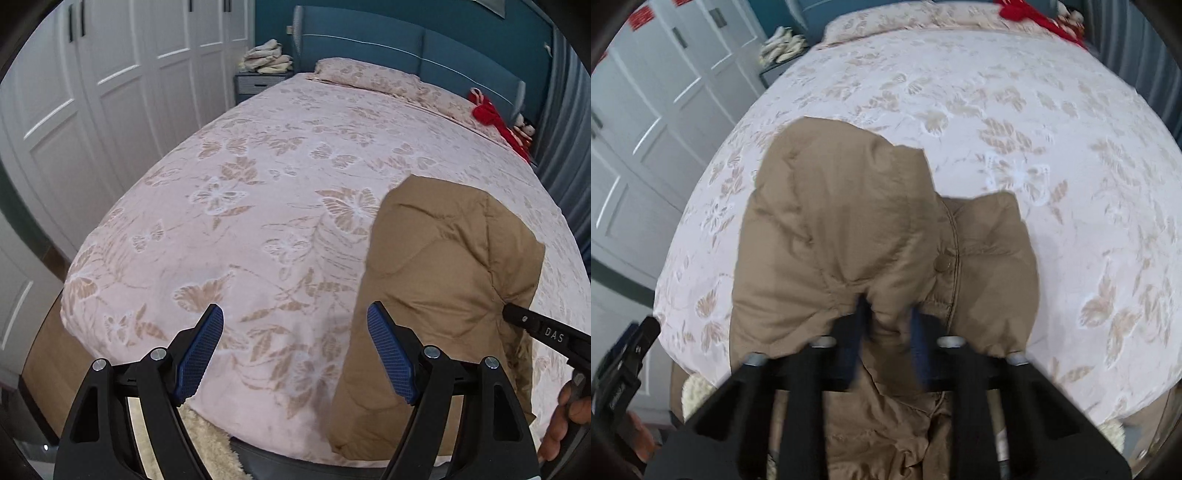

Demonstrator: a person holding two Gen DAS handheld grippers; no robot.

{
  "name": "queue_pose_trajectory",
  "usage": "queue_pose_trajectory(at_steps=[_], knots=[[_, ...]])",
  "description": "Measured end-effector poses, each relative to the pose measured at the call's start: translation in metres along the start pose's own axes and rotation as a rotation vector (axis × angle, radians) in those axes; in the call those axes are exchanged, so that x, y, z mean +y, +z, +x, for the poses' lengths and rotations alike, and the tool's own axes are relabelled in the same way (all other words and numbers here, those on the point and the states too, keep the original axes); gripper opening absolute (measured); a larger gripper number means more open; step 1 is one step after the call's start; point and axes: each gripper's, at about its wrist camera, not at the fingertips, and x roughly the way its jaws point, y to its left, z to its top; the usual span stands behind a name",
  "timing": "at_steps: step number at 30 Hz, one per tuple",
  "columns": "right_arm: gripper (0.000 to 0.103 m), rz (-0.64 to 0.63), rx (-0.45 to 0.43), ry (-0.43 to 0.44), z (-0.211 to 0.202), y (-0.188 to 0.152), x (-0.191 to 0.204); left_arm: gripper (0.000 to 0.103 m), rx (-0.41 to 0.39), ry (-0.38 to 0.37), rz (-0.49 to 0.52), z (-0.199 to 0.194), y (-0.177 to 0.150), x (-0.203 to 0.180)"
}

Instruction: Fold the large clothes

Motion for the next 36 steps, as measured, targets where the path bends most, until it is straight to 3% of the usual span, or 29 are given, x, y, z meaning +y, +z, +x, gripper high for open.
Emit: queue_pose_trajectory(at_steps=[5,12,20,28,36], knots=[[0.012,-0.055,-0.041,-0.1,-0.021,-0.007,-0.013,0.077,0.0,-0.05,0.059,0.003,0.005,-0.03],[0.013,0.047,0.005,-0.19,0.0,-0.028,-0.072,0.077,0.044,-0.096,0.135,0.021,0.005,-0.084],[0.015,0.118,0.04,-0.202,0.032,-0.035,-0.104,0.077,0.092,-0.085,0.171,0.046,0.001,-0.121],[0.016,0.095,0.041,-0.21,0.059,-0.04,-0.1,0.077,0.126,-0.081,0.193,0.073,-0.007,-0.149],[0.017,0.109,0.037,-0.191,0.078,-0.041,-0.108,0.088,0.107,-0.041,0.211,0.105,-0.022,-0.163]])
